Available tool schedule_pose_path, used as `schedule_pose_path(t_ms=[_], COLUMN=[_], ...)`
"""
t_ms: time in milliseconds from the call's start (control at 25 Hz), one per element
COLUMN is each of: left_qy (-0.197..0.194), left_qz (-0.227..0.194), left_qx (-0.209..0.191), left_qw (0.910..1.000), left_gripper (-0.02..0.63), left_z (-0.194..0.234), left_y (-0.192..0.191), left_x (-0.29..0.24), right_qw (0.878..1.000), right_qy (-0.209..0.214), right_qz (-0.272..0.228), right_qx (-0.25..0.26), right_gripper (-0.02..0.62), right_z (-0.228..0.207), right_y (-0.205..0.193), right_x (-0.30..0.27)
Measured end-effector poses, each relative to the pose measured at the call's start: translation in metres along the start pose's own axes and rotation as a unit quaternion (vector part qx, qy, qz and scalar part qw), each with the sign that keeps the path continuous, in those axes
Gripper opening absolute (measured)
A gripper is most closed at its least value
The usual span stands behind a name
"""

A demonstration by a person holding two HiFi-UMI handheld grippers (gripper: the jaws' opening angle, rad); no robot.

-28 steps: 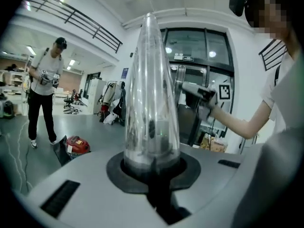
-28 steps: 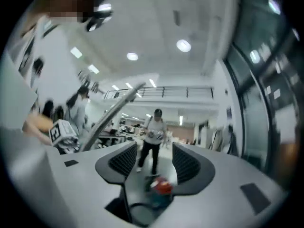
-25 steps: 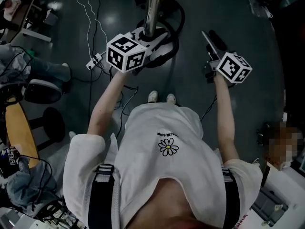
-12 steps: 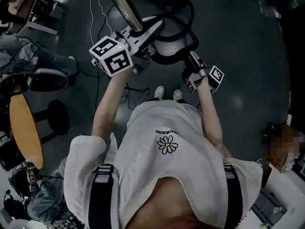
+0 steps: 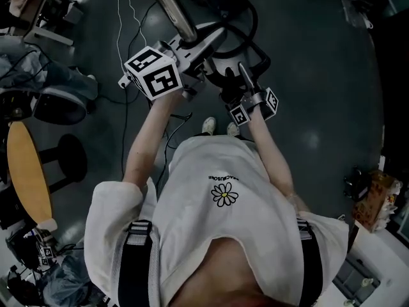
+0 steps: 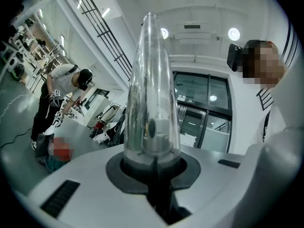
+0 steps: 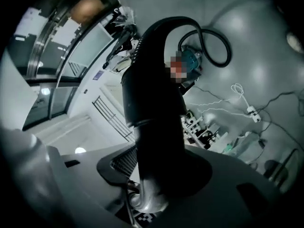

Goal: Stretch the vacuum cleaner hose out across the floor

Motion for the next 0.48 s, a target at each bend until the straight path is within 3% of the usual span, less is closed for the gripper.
schedule_pose_path(t_ms=[80,200,320,400,480], left_qy=[-0.001,0.02,0.021,0.011,0.009], left_qz=[0.04,0.101,0.082,0.087,0.138], left_qx=[-0.007,-0.009,-0.013,-0.042,-0.11], left_qw=[0.9992,0.9946,0.9963,0.9953,0.9842], left_gripper=[0.052,0.057,0.061,0.063,0.103], left_z=[0.004,0.005,-0.005,-0.013,-0.023], left_y=[-0.003,-0.013,-0.026,-0.03,-0.029], left_x=[-0.007,-0.017,-0.019,-0.022,-0.028], right_qw=[0.999,0.993,0.988,0.988,0.988], right_qy=[-0.023,-0.026,-0.019,-0.009,0.0], right_qz=[-0.046,-0.11,-0.145,-0.148,-0.146], right_qx=[0.016,0.041,0.054,0.052,0.045], right_gripper=[0.129,0.126,0.124,0.124,0.124], right_z=[0.005,0.019,0.031,0.035,0.038], right_y=[0.007,0.022,0.034,0.039,0.043], right_x=[0.004,0.012,0.017,0.016,0.017])
Point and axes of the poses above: the fingertips, and each gripper's own axes: x backward along the fingers, z to its left, y out of its top, the point moved 9 cm from there along x, backward along the fingers, and after that the axes turned 2 degrees about y, right-handed, at the moved point
